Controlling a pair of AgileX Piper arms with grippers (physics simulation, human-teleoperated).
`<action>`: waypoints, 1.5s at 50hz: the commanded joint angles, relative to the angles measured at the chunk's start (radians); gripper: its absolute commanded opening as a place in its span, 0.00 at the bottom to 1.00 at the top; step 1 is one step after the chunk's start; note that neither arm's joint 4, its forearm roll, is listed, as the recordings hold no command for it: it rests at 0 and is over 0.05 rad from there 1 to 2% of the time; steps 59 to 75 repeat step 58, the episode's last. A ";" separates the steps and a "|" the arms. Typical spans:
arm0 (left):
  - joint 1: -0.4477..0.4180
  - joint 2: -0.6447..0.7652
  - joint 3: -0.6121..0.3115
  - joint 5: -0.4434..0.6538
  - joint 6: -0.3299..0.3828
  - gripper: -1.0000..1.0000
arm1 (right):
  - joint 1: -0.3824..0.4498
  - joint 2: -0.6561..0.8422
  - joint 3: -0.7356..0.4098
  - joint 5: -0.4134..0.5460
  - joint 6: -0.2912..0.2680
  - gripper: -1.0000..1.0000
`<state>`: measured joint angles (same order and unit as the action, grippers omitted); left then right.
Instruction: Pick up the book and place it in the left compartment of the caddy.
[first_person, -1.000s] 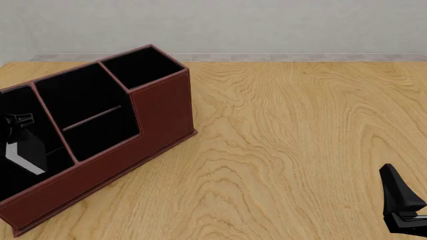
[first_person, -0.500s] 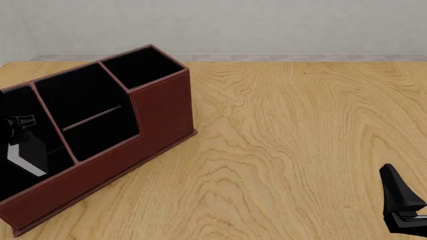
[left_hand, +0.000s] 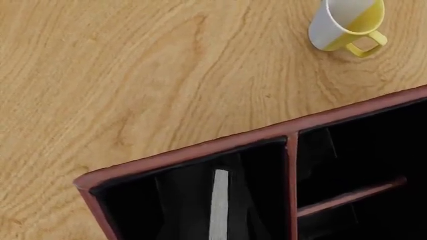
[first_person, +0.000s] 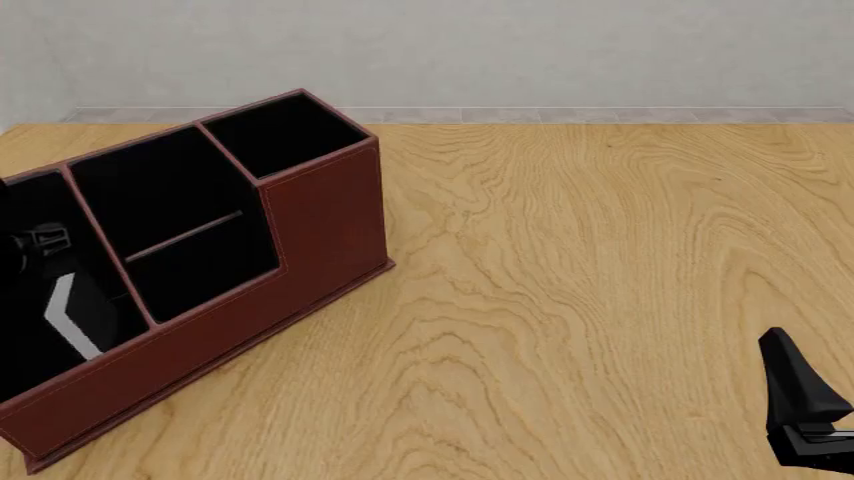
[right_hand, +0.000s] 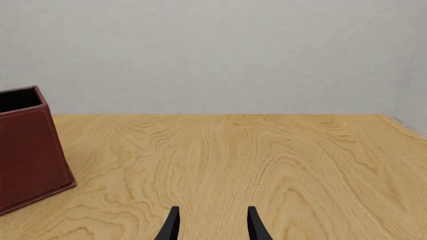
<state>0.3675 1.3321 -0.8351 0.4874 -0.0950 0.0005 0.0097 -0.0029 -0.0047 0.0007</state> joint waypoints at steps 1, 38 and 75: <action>0.005 0.004 -0.006 0.005 -0.001 1.00 | 0.000 -0.003 -0.001 0.003 0.000 1.00; -0.036 -0.380 0.013 0.278 -0.027 1.00 | 0.000 -0.003 -0.001 0.003 0.000 1.00; -0.112 -0.668 0.002 0.497 -0.100 1.00 | 0.000 -0.003 -0.001 0.003 0.000 1.00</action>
